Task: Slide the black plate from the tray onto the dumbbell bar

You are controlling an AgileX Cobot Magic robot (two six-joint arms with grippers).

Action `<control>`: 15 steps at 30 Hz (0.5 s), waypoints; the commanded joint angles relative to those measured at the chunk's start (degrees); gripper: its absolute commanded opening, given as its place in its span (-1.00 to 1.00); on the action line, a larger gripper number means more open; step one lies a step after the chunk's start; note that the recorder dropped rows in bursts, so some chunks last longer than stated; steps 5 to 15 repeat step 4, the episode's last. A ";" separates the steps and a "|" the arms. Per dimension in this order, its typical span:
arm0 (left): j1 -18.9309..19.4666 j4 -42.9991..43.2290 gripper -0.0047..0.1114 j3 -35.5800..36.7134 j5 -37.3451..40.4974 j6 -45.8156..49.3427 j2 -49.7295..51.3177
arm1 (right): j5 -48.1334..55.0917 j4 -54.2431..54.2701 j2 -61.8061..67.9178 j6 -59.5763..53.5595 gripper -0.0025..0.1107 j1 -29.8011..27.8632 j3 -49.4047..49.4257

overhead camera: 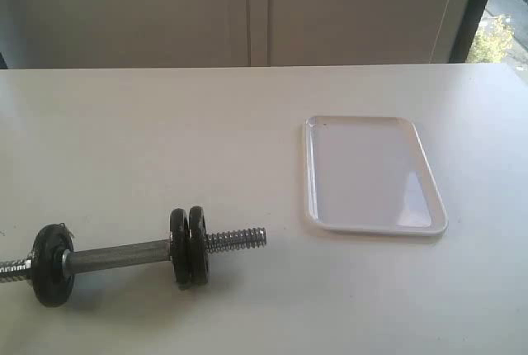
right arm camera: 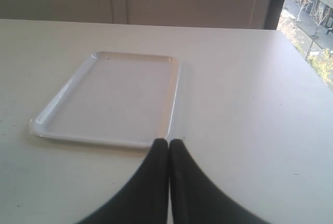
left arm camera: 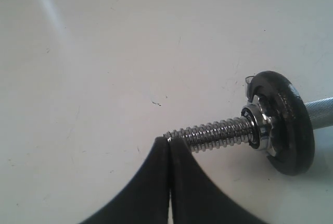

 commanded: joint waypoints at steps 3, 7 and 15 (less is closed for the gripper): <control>0.14 -0.53 -0.92 0.23 -0.18 -0.20 -0.28 | -0.43 0.00 -0.39 -0.02 -0.96 -0.48 0.42; 0.14 -0.53 -0.92 0.23 -0.18 -0.20 -0.28 | -0.43 0.00 -0.39 -0.02 -0.96 -0.48 0.42; 0.14 -0.53 -0.92 0.23 -0.18 -0.20 -0.28 | -0.43 0.00 -0.39 -0.02 -0.96 -0.48 0.42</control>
